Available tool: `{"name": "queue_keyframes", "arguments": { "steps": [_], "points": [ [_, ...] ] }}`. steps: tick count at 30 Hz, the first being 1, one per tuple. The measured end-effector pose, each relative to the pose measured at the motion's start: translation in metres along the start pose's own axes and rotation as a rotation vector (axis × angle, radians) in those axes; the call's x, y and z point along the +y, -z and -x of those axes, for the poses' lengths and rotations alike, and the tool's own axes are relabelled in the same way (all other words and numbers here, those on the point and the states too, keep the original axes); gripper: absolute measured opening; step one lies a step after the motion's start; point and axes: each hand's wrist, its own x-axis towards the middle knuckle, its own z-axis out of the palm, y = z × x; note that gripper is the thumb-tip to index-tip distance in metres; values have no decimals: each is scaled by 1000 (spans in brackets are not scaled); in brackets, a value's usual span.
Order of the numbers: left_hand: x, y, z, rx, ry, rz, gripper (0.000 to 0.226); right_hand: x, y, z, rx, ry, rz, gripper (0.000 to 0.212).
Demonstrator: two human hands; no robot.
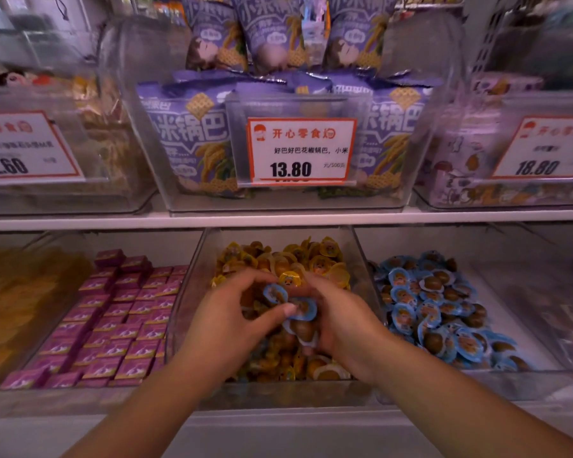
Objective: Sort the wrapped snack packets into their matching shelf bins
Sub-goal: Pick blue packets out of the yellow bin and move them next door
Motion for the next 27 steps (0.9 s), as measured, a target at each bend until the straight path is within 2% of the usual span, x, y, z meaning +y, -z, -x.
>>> {"name": "queue_keyframes", "arguments": {
  "steps": [1, 3, 5, 8, 11, 14, 16, 18, 21, 24, 27],
  "points": [
    [4, -2, 1, 0, -23, 20, 42, -2, 0, 5, -79, -7, -67, 45],
    [11, -9, 1, -5, -89, 29, 45, -4, -1, 14, -150, 63, -4, 37],
    [19, -15, 0, -28, -113, 62, 54, -6, -1, 24, -102, 150, 123, 23],
    [24, -19, -2, -53, -143, 62, 66, -19, 12, 33, -70, 200, 142, 15],
    [19, -20, -1, -105, -152, 32, 58, -42, 47, 37, 39, 293, 152, 15],
    [12, -21, -1, -173, -141, -64, 37, -59, 94, 33, 234, 345, 242, 17],
    [7, -23, -2, -210, -131, -113, 31, -64, 121, 26, 314, 323, 138, 12],
    [4, -23, -4, -233, -117, -149, 30, -71, 143, 19, 274, 301, -102, 11],
    [3, -19, -8, -257, -97, -191, 41, -76, 167, 10, 249, 289, -219, 30],
    [3, -5, -13, -268, -118, -244, 42, -74, 172, 3, 423, 298, 34, 29],
    [-1, 17, -14, -263, -200, -468, 39, -72, 153, 3, 611, 453, 273, 25]
  ]
}}
